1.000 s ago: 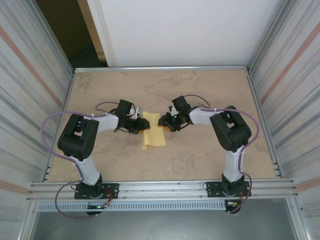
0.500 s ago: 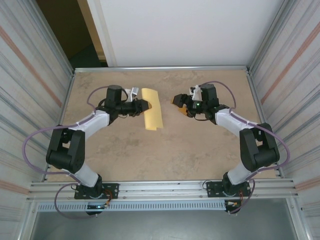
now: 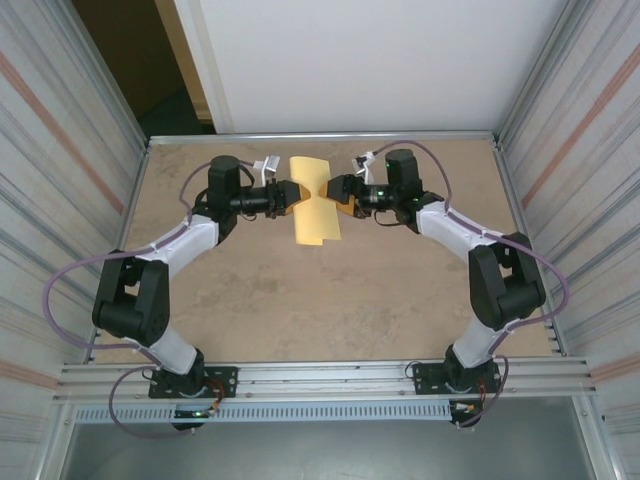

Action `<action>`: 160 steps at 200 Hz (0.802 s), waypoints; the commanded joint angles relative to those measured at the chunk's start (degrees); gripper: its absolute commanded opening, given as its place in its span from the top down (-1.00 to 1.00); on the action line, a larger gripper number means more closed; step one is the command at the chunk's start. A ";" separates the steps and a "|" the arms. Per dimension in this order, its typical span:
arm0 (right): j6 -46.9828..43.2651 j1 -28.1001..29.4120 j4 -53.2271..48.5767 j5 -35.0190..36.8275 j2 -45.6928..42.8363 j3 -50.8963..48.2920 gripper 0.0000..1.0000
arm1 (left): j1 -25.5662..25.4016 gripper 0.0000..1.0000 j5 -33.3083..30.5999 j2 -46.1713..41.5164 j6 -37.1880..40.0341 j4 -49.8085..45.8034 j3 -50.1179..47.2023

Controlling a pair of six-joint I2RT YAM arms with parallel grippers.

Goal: Fold a paper plane with a square sheet of paper (pick it up from the middle)
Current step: First fold in half a square sheet of paper at the center of the table.

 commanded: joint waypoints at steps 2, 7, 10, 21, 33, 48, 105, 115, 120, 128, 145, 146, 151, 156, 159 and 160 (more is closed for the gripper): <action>0.06 -0.04 0.81 -2.96 0.79 0.52 -0.66 | -0.37 0.45 1.23 0.61 0.29 -0.31 1.44; 0.64 -0.37 1.48 -3.15 0.54 0.14 -0.63 | -0.23 0.45 1.01 0.61 0.82 -1.04 1.42; 0.98 -0.50 1.91 -3.27 0.32 -0.10 -0.62 | -0.20 0.45 0.85 0.61 1.25 -1.55 1.48; 1.90 -1.10 3.28 -3.86 -0.46 -1.08 -0.55 | -0.04 0.46 0.58 0.68 2.12 -2.60 1.27; 2.34 -1.49 4.01 -4.63 -1.55 -1.78 -0.45 | -0.01 0.47 0.41 0.89 3.00 -3.77 1.34; 2.07 -1.69 3.58 -4.90 -2.63 -2.36 -0.35 | 0.24 0.48 -0.10 1.11 4.10 -5.34 1.33; 0.60 -1.99 0.10 -4.15 -4.45 -2.32 0.20 | 0.33 0.49 -0.40 2.27 5.69 -7.65 1.42; 0.48 -2.15 -0.22 -3.98 -4.50 -2.41 0.25 | 0.41 0.49 -0.64 2.45 5.96 -8.00 1.47; 0.53 -2.14 -0.25 -3.84 -4.67 -2.50 0.28 | 0.50 0.49 -0.59 2.52 5.96 -8.01 1.37; 0.48 -2.22 -0.40 -3.79 -4.65 -2.53 0.31 | 0.46 0.49 -0.54 2.61 5.98 -8.03 1.27; 0.49 -2.29 -0.79 -3.53 -4.73 -2.57 0.45 | 0.56 0.49 -0.44 2.71 6.01 -7.93 1.14; 0.53 -2.29 -0.85 -3.52 -4.71 -2.53 0.46 | 0.54 0.49 -0.38 2.67 6.03 -7.93 1.14; 0.49 -2.35 -1.19 -3.44 -4.62 -2.48 0.52 | 0.59 0.49 -0.36 2.71 5.99 -7.93 1.08; 0.51 -2.36 -1.55 -3.27 -4.65 -2.41 0.57 | 0.59 0.49 -0.35 2.78 6.04 -7.93 1.13; 0.48 -2.41 -1.68 -3.17 -4.74 -2.42 0.60 | 0.59 0.49 -0.37 2.72 6.05 -7.93 1.07; 0.52 -2.44 -1.69 -3.12 -4.71 -2.41 0.61 | 0.59 0.49 -0.43 2.76 6.05 -7.93 1.06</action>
